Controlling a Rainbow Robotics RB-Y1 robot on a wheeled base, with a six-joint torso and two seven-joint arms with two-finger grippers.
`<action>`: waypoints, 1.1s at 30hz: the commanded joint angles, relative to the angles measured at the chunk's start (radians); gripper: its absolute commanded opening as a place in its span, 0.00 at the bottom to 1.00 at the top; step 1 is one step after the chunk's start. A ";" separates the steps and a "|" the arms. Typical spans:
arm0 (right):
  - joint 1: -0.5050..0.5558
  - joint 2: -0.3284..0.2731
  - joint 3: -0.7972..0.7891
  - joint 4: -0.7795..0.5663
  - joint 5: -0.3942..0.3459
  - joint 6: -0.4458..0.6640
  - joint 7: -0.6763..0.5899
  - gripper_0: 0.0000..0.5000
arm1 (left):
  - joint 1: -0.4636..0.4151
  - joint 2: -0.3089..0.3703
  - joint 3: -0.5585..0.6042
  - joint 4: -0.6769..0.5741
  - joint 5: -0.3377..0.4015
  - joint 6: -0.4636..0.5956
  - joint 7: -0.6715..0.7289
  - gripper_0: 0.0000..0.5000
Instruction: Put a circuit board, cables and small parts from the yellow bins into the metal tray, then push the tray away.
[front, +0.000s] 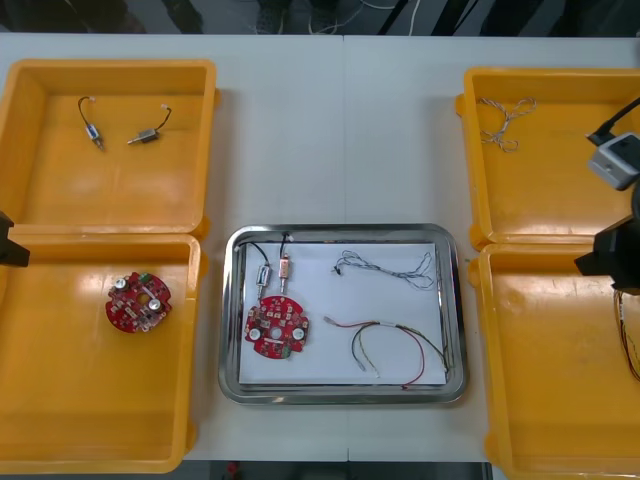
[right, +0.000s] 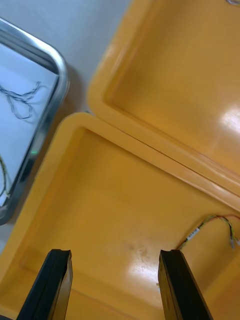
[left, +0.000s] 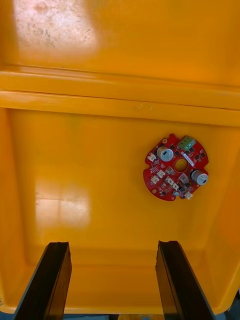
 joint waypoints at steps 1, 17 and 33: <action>-0.105 -0.029 0.133 -0.060 -0.019 0.003 -0.030 1.00 | 0.044 0.045 0.037 -0.027 0.007 -0.040 -0.051 1.00; -0.314 0.112 0.443 -0.089 -0.035 0.003 -0.006 1.00 | 0.044 0.045 0.037 -0.026 0.009 -0.043 -0.059 1.00; -0.436 0.152 0.823 -0.092 0.111 -0.096 0.062 1.00 | 0.044 0.045 0.037 -0.026 0.009 -0.043 -0.059 1.00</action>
